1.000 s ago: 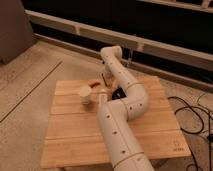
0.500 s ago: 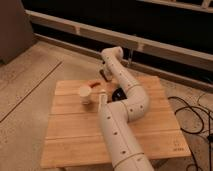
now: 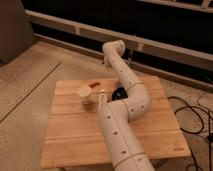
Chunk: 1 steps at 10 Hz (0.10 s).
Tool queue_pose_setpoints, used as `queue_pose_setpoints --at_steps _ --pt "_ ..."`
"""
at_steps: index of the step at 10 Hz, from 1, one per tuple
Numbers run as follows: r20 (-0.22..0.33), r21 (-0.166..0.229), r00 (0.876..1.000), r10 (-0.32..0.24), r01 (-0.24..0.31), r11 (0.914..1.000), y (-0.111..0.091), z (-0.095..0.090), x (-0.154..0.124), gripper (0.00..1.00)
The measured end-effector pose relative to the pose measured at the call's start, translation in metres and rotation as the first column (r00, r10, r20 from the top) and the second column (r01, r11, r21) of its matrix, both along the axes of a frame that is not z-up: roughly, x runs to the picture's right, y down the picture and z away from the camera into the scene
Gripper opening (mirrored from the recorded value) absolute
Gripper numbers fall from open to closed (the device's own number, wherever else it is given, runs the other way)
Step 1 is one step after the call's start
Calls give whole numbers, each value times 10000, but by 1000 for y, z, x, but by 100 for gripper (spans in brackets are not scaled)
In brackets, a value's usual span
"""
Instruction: Push the eraser across the table
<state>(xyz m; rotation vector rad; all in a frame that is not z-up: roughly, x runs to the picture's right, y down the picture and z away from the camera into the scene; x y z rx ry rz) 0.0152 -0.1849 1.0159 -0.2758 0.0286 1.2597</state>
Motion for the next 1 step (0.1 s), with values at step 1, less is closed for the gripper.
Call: queue_pose_setpoints --at_steps 1 --pt "69 117 10000 -68 67 9999 -5 -4 -4 3"
